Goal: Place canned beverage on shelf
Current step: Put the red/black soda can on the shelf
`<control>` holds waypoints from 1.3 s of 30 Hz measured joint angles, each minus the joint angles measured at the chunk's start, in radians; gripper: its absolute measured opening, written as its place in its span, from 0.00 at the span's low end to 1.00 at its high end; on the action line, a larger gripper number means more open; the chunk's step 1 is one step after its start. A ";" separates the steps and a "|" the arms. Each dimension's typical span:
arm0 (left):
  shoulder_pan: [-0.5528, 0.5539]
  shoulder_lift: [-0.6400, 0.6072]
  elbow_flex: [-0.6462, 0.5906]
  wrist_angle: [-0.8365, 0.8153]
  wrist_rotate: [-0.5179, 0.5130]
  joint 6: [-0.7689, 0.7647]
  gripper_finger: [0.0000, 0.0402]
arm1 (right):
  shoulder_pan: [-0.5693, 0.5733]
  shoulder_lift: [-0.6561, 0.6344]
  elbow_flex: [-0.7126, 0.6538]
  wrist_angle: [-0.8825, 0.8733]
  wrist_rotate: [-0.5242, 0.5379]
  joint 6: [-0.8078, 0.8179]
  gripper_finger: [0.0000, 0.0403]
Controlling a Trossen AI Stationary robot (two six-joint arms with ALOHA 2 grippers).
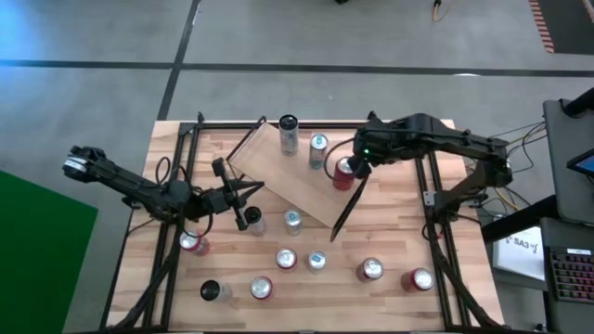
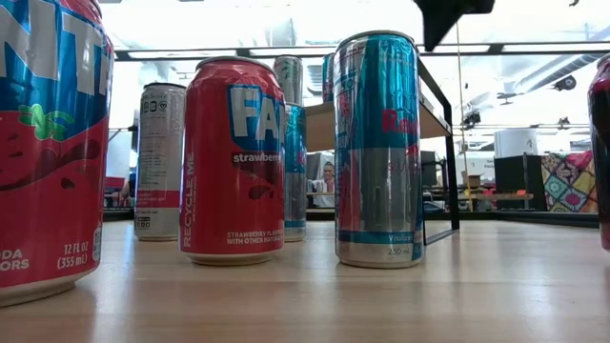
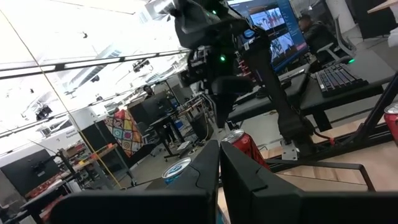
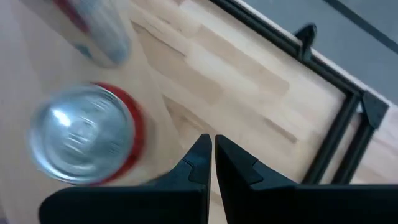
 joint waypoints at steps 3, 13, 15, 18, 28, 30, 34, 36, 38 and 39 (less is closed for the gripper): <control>0.000 0.000 0.000 0.000 0.000 0.000 0.00 | 0.011 -0.042 -0.059 -0.001 -0.026 0.062 0.03; 0.000 0.000 0.000 -0.001 0.000 -0.002 0.00 | 0.102 -0.097 -0.132 0.066 -0.032 0.166 0.03; 0.000 0.000 0.000 -0.001 0.000 -0.002 0.00 | 0.123 -0.092 -0.132 0.100 -0.032 0.171 0.03; 0.000 0.000 0.000 -0.001 0.000 -0.002 0.00 | 0.138 -0.077 -0.134 0.132 -0.020 0.171 0.03; 0.000 0.000 0.000 -0.002 0.000 -0.004 0.00 | 0.143 -0.031 -0.135 0.146 -0.012 0.153 0.03; 0.000 0.000 0.000 -0.002 0.000 -0.004 0.00 | 0.146 -0.025 -0.135 0.146 -0.020 0.153 0.03; 0.000 0.000 0.000 -0.002 0.000 -0.004 0.00 | 0.156 -0.018 -0.135 0.148 -0.051 0.153 0.03; 0.000 0.000 0.000 -0.002 0.000 -0.004 0.00 | 0.164 -0.016 -0.135 0.149 -0.057 0.153 0.03; 0.000 0.000 0.000 -0.002 0.000 -0.006 0.00 | 0.174 -0.016 -0.135 0.149 -0.057 0.153 0.03; 0.000 0.000 0.000 -0.002 0.000 -0.010 0.00 | 0.179 -0.016 -0.135 0.149 -0.057 0.153 0.03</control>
